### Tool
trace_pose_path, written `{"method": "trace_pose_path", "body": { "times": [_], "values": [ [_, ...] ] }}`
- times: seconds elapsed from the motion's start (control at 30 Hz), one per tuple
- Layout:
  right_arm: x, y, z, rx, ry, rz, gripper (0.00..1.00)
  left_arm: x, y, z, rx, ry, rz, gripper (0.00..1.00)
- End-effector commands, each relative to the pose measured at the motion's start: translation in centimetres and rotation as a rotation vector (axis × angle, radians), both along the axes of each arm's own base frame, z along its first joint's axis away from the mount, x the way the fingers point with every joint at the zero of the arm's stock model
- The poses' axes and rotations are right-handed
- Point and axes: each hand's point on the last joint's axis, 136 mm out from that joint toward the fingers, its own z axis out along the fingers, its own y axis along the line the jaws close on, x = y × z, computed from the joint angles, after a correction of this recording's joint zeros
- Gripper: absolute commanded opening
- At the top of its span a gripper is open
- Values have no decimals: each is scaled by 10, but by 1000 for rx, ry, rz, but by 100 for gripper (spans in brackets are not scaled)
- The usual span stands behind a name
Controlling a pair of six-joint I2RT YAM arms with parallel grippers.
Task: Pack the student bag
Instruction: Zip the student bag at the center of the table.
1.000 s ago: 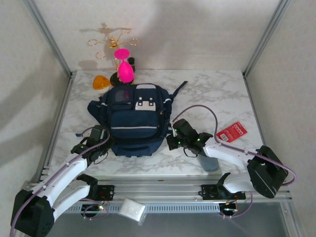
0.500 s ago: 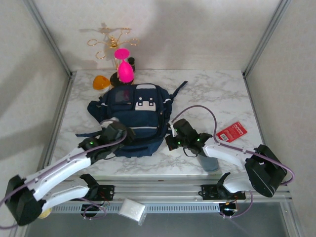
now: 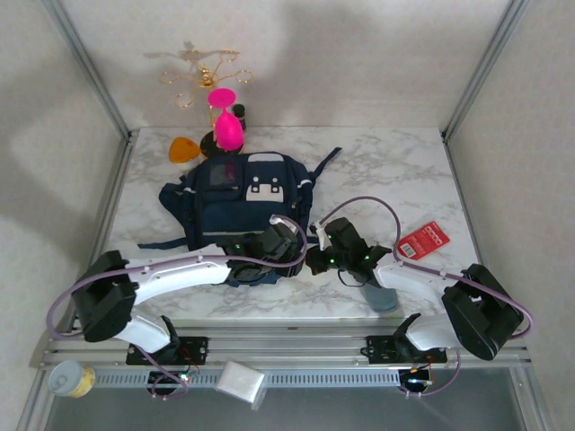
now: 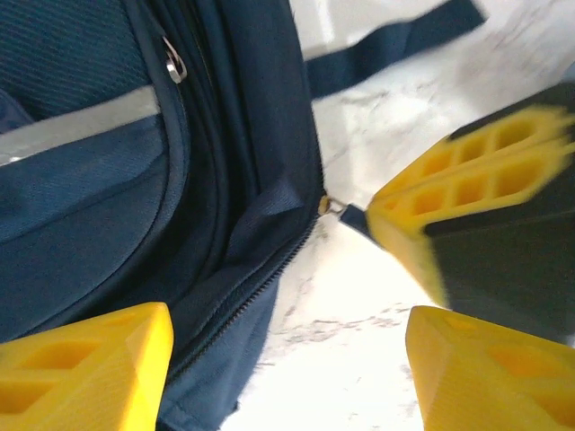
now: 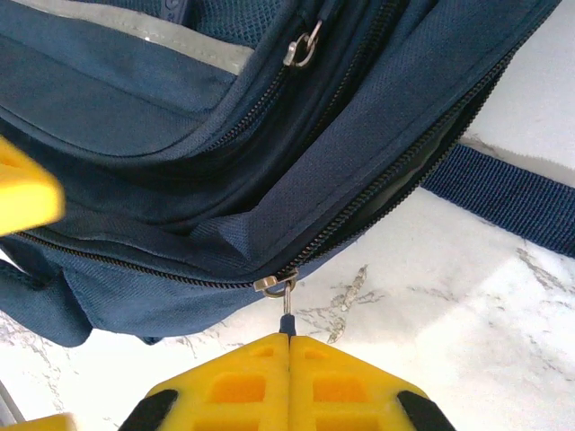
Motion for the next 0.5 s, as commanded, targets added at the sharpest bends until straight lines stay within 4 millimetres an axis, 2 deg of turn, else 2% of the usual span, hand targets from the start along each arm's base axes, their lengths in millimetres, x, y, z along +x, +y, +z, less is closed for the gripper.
{"method": "trace_pose_path", "body": {
  "times": [0.0,0.2,0.23,0.33,0.47],
  "values": [
    [2,-5,1,13,-3,-17,0,9,-3,-2,89,-57,-66,69],
    [4,-7,-2,10,4,-33,0,16,13,-33,239,-53,-38,67],
    [5,-8,-3,6,1,-34,0,18,16,-36,261,-58,-32,64],
    [9,-8,-3,-16,-24,-28,0,22,27,-45,325,-67,-4,46],
    [17,-7,-3,-19,-62,-32,0,21,35,-46,329,-68,22,23]
  ]
}}
